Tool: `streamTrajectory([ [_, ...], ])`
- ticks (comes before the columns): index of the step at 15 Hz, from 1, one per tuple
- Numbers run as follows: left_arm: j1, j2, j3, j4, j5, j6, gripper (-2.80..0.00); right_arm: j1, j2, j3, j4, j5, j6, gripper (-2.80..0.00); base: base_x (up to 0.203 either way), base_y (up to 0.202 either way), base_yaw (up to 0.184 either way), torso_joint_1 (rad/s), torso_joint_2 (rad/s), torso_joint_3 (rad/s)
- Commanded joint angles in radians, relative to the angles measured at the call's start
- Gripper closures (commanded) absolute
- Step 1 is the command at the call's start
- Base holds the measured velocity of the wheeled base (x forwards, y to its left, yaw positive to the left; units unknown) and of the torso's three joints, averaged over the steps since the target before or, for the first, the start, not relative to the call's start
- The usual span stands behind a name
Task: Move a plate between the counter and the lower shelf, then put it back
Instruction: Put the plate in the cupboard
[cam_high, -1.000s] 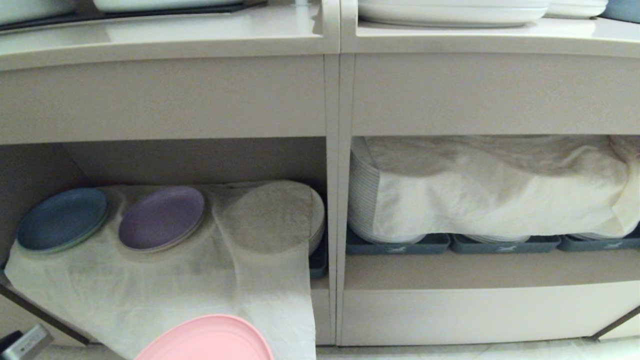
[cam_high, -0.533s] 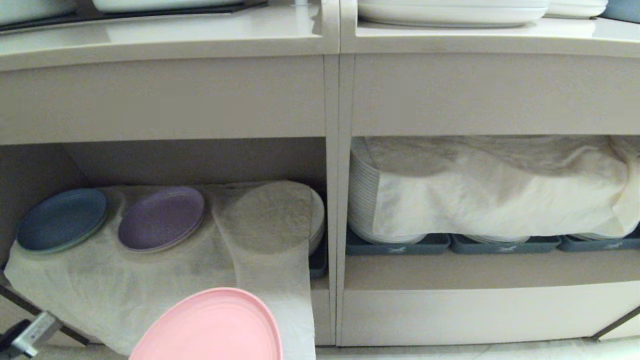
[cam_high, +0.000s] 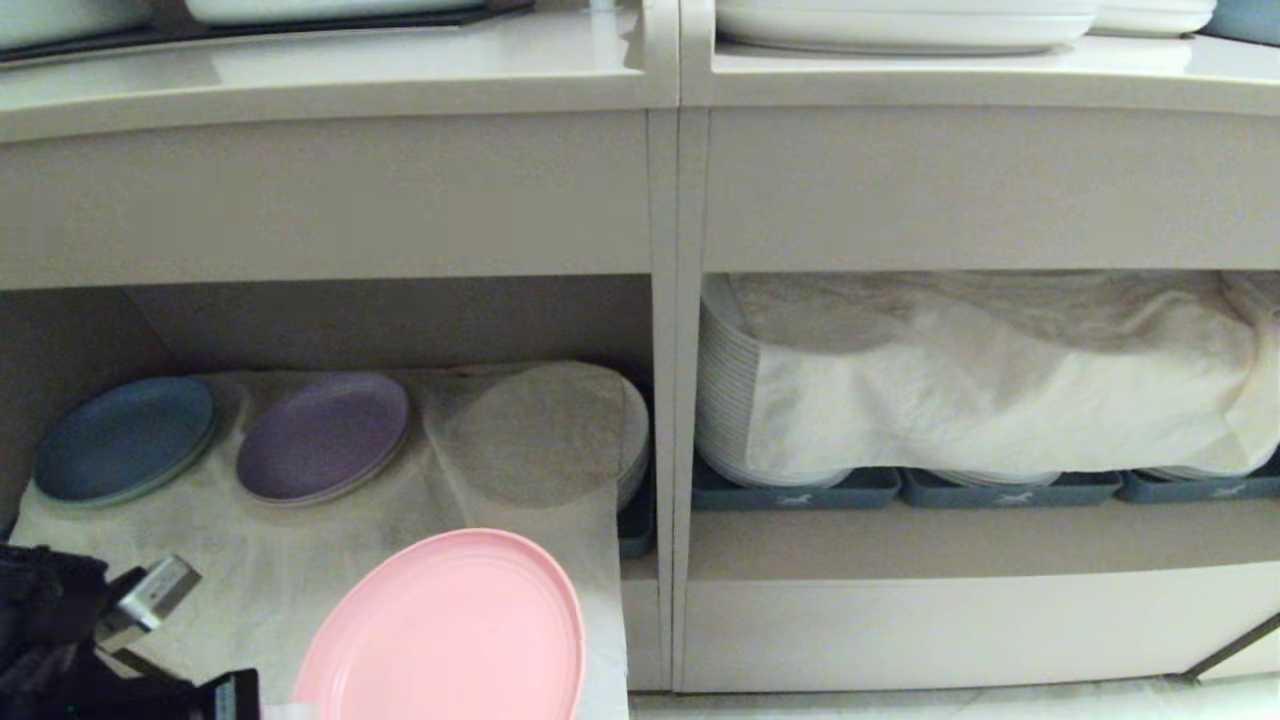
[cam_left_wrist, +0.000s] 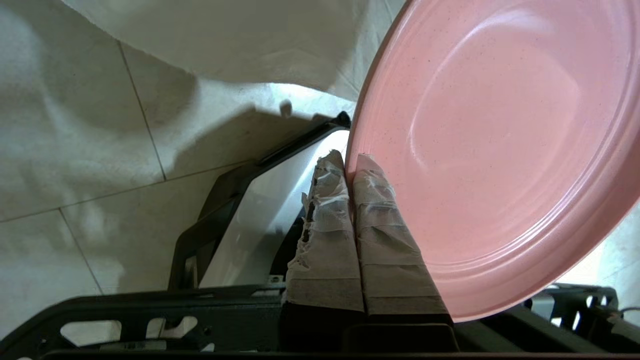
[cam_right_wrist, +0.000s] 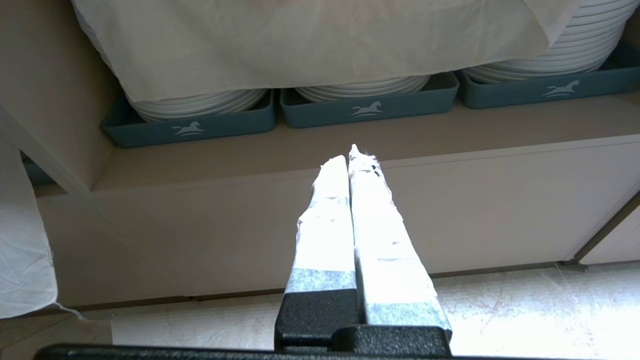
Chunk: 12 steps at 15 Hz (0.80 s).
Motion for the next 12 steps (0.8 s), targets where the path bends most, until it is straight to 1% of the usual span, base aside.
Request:
streamTrajectory([
  [1,0.001,0.144,-0.032,-0.041,0.001,-0.004,0.00,0.000,0.000,0.000,0.000,0.000,0.000,0.00,0.000,0.000,0.000,0.000,0.00,0.000],
  [3,0.004,0.224,-0.041,-0.148,0.002,-0.006,0.00,0.000,0.000,0.000,0.000,0.000,0.000,0.00,0.000,0.000,0.000,0.000,0.00,0.000],
  [5,0.026,0.285,-0.045,-0.247,0.000,-0.007,0.00,0.000,0.000,0.000,0.000,0.000,0.000,0.00,0.000,0.000,0.000,0.000,0.00,0.000],
  [7,0.043,0.325,-0.043,-0.322,-0.007,-0.009,0.00,0.000,0.000,0.000,0.000,0.000,0.000,0.00,0.000,0.000,0.000,0.000,0.00,0.000],
  [8,0.047,0.336,-0.040,-0.349,-0.008,-0.013,0.00,0.000,0.001,0.000,0.000,0.000,0.000,0.00,0.000,0.000,0.000,0.000,0.00,0.000],
  [10,0.047,0.360,-0.045,-0.380,-0.006,-0.044,0.00,0.000,0.000,0.000,0.000,0.000,0.000,0.00,0.000,0.000,0.000,0.000,0.00,0.000],
  [12,0.047,0.377,-0.046,-0.413,-0.005,-0.051,0.00,0.000,0.000,0.000,0.000,0.000,0.000,0.00,0.000,0.000,0.000,0.000,0.00,0.000],
])
